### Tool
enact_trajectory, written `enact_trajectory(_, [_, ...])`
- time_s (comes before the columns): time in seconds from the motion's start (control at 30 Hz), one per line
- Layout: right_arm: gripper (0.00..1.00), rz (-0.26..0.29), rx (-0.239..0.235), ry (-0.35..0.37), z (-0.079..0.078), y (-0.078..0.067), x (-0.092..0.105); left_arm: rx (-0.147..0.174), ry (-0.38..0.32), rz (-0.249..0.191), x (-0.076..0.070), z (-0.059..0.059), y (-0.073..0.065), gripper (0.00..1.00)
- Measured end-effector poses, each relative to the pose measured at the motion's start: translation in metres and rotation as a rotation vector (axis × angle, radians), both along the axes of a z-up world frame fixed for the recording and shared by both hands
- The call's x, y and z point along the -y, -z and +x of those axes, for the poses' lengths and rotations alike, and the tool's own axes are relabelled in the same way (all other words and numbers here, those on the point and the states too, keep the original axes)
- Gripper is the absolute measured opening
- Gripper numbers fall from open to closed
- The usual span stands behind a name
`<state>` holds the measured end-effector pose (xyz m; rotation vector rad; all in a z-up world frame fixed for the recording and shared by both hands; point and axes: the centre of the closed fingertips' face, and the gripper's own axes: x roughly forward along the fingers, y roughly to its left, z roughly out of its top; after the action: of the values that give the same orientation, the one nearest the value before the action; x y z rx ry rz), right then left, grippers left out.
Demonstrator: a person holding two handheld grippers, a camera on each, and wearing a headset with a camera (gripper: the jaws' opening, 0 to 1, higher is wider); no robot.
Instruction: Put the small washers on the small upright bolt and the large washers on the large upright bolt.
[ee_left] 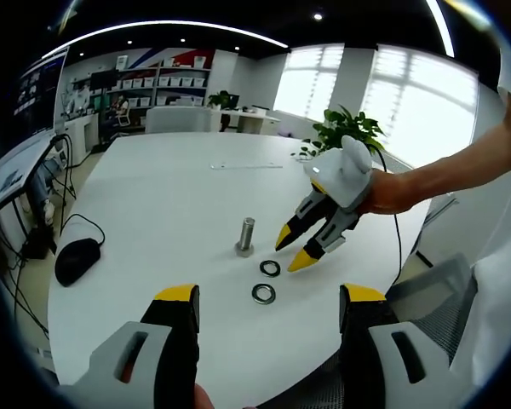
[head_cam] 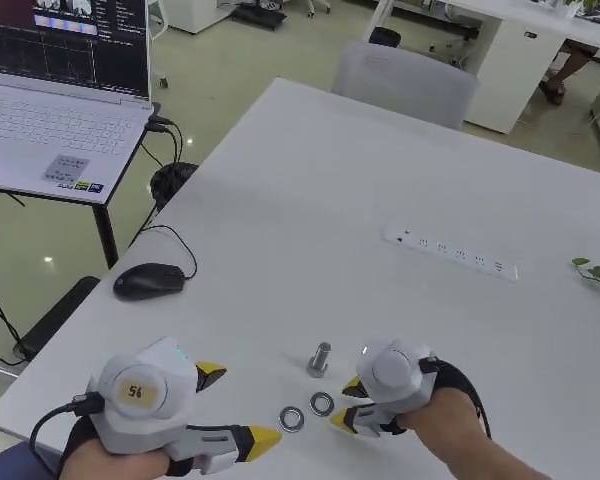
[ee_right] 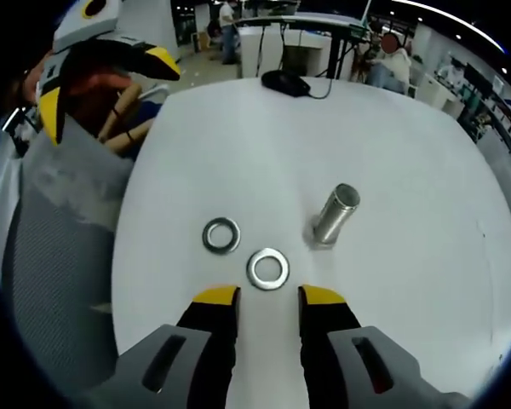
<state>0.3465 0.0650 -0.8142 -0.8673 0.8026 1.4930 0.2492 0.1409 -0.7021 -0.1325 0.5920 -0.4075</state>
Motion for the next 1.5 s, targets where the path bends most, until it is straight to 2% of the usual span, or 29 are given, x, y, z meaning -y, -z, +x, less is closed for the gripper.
enact_trajectory(0.1, [0.3, -0.019, 0.018, -0.038, 0.0, 0.002, -0.004, -0.003, -0.002, 0.0, 0.0, 0.001, 0.001, 0.66])
enact_trajectory(0.27, [0.3, -0.02, 0.01, -0.083, -0.002, 0.004, -0.01, -0.01, -0.005, -0.003, 0.0, 0.002, 0.003, 0.66])
enact_trajectory(0.5, [0.3, -0.055, 0.005, -0.149, -0.004, 0.013, -0.01, -0.014, -0.002, -0.001, 0.0, 0.005, 0.005, 0.66])
enact_trajectory(0.7, [0.3, -0.041, 0.01, -0.179, -0.001, 0.012, -0.014, -0.014, -0.009, -0.002, -0.002, 0.006, 0.004, 0.66])
enact_trajectory(0.83, [0.3, -0.039, 0.021, -0.254, -0.007, 0.011, -0.013, -0.017, -0.006, 0.0, -0.001, 0.005, 0.006, 0.66])
enact_trajectory(1.1, [0.26, -0.054, 0.028, -0.336, -0.008, 0.011, -0.013, -0.021, 0.0, 0.001, 0.002, 0.003, 0.007, 0.66])
enact_trajectory(1.33, [0.24, -0.074, 0.055, -0.311, -0.008, 0.01, -0.011, -0.017, -0.005, 0.006, 0.001, 0.004, 0.006, 0.66])
enact_trajectory(1.5, [0.23, -0.077, 0.051, -0.273, -0.007, 0.009, -0.004, -0.016, -0.011, 0.008, -0.002, 0.002, 0.006, 0.66])
